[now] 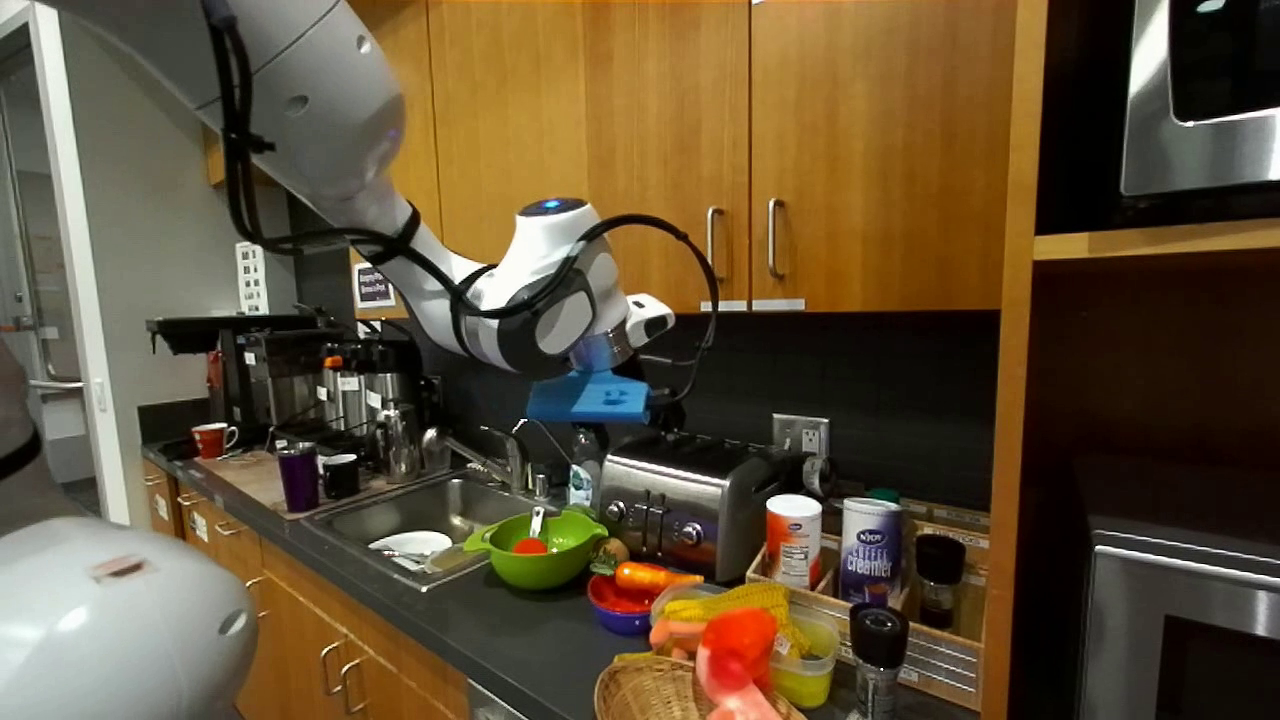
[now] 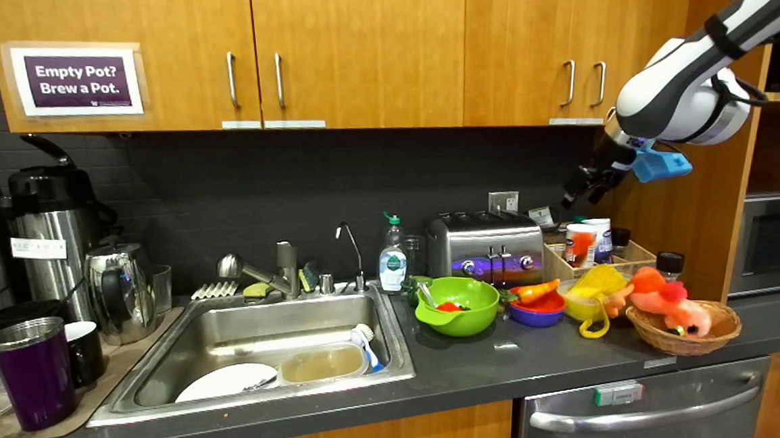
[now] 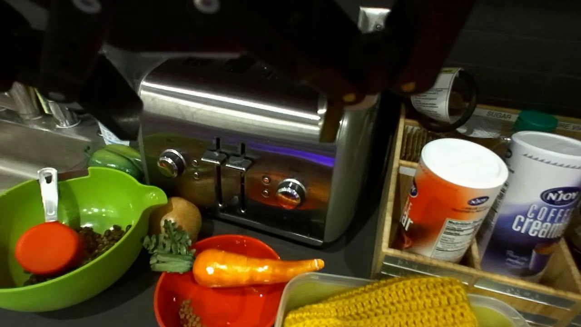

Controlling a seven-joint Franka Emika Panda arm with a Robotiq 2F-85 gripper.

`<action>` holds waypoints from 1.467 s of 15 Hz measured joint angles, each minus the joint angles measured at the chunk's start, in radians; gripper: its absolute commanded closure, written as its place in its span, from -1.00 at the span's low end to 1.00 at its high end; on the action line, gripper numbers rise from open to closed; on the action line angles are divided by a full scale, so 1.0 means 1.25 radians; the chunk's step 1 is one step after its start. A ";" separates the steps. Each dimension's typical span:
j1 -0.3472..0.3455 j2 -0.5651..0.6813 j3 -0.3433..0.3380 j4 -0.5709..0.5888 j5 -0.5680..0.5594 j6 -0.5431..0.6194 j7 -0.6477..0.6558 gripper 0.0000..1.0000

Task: Push down the right switch of the toaster

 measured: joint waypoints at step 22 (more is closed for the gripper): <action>0.175 0.123 -0.143 0.079 0.210 0.132 -0.255 -1.00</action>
